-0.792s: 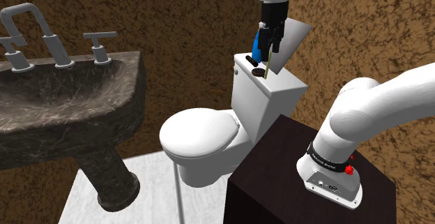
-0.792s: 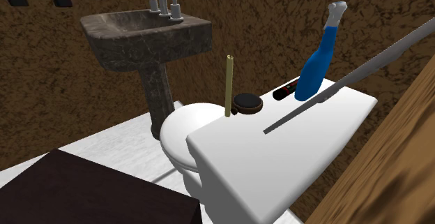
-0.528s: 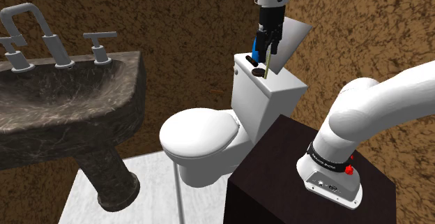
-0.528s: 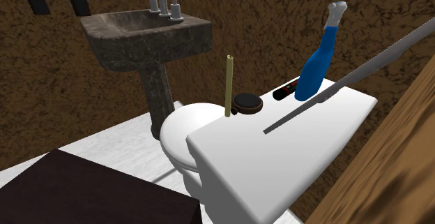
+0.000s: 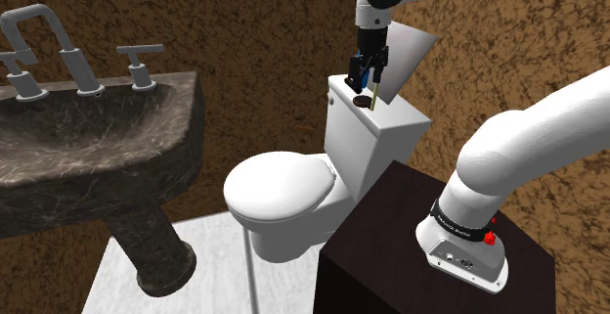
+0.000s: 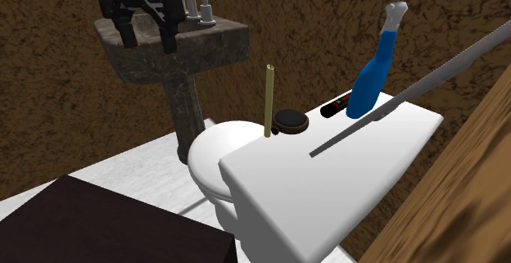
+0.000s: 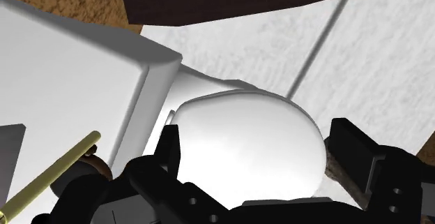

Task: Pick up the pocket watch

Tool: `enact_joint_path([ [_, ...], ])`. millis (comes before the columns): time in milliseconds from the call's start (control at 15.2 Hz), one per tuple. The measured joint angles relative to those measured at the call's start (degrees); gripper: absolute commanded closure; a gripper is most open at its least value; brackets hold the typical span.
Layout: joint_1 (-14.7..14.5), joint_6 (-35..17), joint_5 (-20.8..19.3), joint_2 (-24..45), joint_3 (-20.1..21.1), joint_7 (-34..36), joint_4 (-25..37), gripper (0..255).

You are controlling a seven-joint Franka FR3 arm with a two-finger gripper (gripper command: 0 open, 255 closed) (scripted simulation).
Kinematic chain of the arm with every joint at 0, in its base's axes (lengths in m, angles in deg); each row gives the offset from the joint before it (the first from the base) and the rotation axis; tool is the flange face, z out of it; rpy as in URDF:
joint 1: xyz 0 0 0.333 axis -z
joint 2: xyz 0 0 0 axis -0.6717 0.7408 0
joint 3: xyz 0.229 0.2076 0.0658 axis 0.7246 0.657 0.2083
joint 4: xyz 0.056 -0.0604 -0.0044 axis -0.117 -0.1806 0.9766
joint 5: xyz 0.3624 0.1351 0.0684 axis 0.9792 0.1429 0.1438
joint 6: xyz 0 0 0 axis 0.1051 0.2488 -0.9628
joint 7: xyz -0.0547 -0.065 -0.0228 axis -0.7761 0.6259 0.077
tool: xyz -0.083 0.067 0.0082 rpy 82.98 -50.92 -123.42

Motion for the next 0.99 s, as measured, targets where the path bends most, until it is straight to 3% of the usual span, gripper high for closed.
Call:
enact_joint_path([
  [396, 3.49, -9.49, -1.67, 9.06, -3.79, 0.63, 0.90, 0],
  [990, 8.15, -20.35, -1.38, 24.36, -10.06, -0.26, 7.36, 0],
])
